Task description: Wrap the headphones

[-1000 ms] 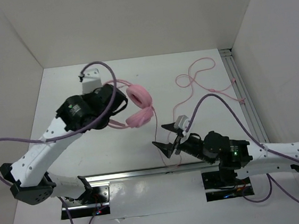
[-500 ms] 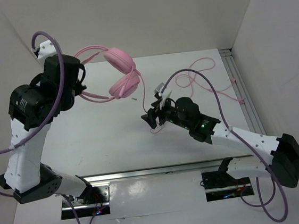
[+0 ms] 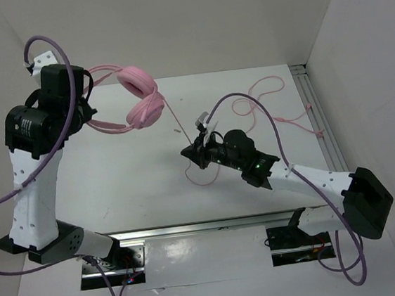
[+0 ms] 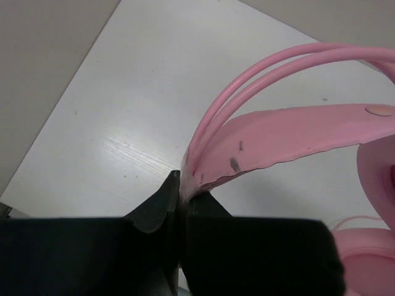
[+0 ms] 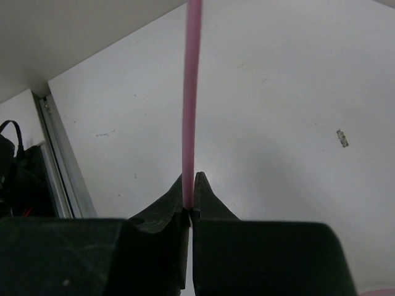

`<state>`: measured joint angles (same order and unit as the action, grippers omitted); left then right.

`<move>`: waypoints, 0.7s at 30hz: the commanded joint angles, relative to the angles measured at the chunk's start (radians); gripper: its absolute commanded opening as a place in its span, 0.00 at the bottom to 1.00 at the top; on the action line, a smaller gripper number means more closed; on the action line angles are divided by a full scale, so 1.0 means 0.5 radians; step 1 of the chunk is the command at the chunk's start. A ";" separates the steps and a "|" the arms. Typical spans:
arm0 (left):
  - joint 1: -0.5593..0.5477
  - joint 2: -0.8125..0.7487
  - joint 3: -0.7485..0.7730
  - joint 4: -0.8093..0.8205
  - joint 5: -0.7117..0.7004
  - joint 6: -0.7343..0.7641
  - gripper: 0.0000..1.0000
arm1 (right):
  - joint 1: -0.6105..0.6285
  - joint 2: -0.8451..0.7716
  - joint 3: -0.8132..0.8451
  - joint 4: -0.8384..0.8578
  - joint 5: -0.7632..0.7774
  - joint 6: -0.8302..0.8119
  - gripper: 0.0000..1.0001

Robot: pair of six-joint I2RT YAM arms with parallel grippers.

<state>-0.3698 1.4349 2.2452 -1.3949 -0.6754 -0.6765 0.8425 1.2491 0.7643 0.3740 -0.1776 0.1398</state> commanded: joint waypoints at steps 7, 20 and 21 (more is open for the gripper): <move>0.169 0.078 -0.186 0.210 -0.302 -0.208 0.00 | 0.621 -0.342 0.079 -0.401 1.118 -0.147 0.00; 0.282 0.115 -0.199 0.268 -0.095 -0.190 0.00 | 0.700 -0.344 -0.129 -0.267 0.743 -0.274 0.10; 0.313 0.115 -0.134 0.286 0.027 -0.190 0.00 | 0.638 -0.345 -0.202 -0.154 0.477 -0.234 0.11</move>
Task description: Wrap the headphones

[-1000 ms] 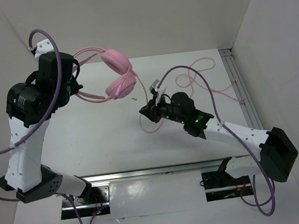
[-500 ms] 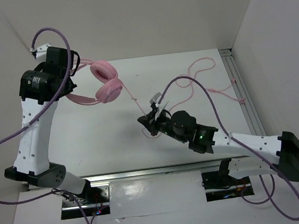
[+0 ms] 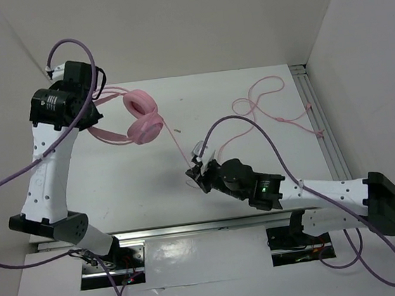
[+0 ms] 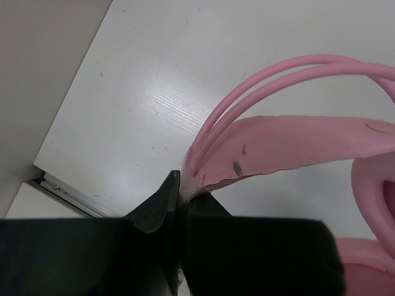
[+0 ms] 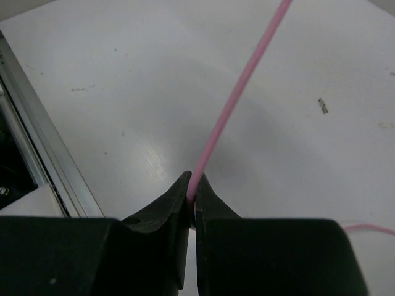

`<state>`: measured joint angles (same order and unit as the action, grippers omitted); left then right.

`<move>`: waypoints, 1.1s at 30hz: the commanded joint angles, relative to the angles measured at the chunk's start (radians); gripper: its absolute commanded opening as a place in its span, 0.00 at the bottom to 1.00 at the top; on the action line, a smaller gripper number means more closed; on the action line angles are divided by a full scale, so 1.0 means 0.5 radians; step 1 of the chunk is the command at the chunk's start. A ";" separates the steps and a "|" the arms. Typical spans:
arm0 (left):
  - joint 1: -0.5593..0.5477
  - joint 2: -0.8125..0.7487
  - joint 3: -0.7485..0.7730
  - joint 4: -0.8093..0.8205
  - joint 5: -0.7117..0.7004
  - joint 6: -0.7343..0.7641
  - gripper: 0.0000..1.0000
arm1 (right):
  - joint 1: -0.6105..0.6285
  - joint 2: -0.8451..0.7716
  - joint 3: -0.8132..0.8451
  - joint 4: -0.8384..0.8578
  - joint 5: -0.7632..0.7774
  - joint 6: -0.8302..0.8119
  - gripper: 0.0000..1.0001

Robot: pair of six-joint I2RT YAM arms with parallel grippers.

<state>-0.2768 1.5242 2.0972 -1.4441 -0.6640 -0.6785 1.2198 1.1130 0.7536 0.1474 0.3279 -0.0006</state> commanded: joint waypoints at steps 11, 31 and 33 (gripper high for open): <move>0.185 -0.100 0.263 0.385 0.190 -0.165 0.00 | -0.405 0.541 -0.084 0.773 -1.006 0.271 0.00; 0.480 -0.149 0.012 0.507 0.303 -0.131 0.00 | -0.219 0.661 -0.118 0.642 -0.445 0.305 0.00; 0.480 -0.171 -0.114 0.553 0.206 -0.131 0.00 | -0.075 0.615 -0.023 0.433 -0.139 0.262 0.00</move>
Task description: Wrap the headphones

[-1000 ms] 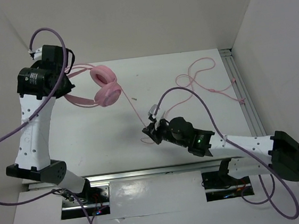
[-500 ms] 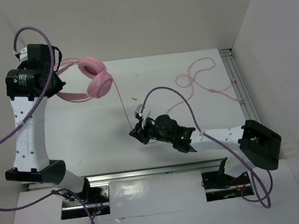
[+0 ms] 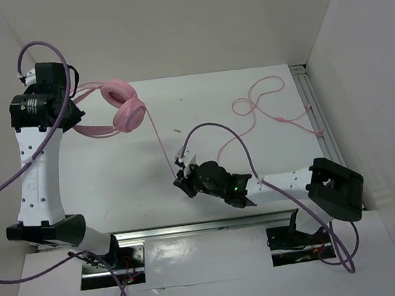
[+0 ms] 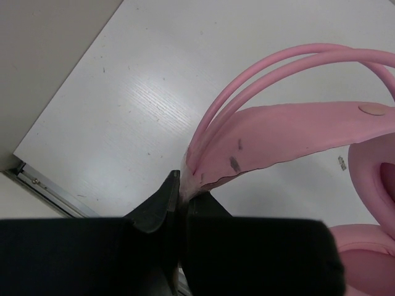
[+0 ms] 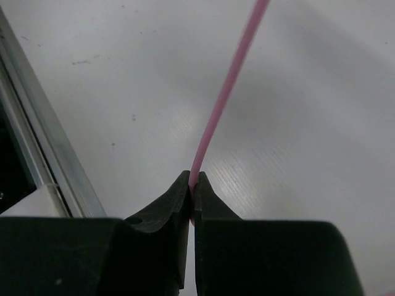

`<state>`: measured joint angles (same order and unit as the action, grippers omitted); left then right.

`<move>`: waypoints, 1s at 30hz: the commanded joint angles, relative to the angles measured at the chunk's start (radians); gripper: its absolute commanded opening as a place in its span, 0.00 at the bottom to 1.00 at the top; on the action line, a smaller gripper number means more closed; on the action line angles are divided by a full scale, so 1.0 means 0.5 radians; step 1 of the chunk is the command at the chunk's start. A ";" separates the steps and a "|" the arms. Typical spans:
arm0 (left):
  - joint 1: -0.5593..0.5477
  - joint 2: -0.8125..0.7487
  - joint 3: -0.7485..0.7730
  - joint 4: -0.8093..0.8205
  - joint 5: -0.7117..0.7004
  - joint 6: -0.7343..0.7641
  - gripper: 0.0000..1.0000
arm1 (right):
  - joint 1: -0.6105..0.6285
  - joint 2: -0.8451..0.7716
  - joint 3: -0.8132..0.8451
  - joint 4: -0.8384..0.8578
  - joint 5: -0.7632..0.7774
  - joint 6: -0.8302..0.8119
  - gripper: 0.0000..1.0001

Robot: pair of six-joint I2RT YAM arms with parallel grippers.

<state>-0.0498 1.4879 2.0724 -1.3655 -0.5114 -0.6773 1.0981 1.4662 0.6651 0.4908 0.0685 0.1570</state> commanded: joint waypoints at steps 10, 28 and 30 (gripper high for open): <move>-0.498 0.043 -0.475 0.381 -0.665 -0.256 0.00 | 0.890 -0.088 0.992 -1.527 1.256 -0.347 0.00; -1.431 -0.352 -1.331 0.755 -0.469 -0.011 0.00 | 0.602 -0.588 1.029 -1.512 0.790 -0.648 0.00; -1.431 -0.469 -1.417 0.825 -0.398 0.097 0.00 | 0.584 -0.656 1.008 -1.512 0.851 -0.648 0.00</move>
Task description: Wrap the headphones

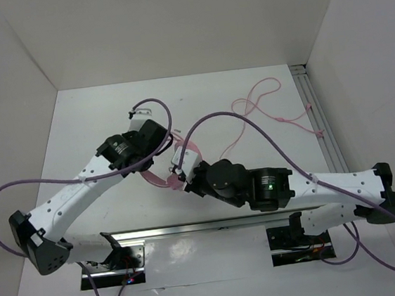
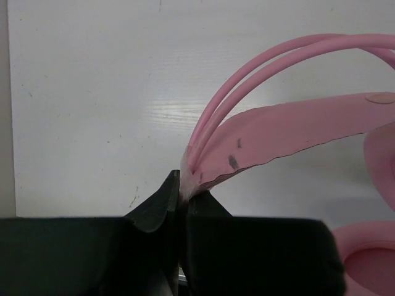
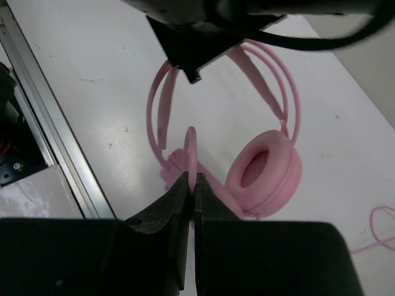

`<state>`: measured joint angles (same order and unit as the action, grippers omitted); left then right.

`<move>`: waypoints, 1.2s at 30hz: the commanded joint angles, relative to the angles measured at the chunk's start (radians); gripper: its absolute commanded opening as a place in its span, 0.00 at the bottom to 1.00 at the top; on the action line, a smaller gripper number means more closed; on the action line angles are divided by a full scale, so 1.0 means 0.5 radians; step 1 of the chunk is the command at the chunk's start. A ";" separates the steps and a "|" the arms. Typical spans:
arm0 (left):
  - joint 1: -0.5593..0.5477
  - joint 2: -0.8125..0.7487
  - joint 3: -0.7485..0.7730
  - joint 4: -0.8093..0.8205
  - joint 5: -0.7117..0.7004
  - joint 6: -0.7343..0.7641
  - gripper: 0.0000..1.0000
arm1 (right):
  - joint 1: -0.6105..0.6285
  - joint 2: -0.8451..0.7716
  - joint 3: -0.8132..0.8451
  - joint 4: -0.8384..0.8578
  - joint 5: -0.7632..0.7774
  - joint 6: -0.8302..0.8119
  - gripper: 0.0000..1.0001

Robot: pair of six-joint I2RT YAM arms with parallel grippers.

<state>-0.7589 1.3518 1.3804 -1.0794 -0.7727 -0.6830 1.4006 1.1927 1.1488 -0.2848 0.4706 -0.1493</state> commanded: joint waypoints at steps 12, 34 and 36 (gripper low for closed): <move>-0.034 -0.556 -0.248 0.572 0.683 0.666 0.00 | -0.316 -0.219 -0.033 0.011 0.283 -0.125 0.00; -0.292 -0.746 0.172 0.751 1.101 0.756 0.00 | -0.972 -0.250 -0.355 0.394 -0.981 0.013 0.04; -0.292 -0.746 0.242 0.769 1.082 0.725 0.00 | -1.034 -0.293 -0.453 0.562 -1.139 0.053 0.09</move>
<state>-0.8936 1.0225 1.3956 -0.8665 -0.2955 -0.2405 0.9176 1.0729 0.9817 -0.1398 0.0528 -0.1680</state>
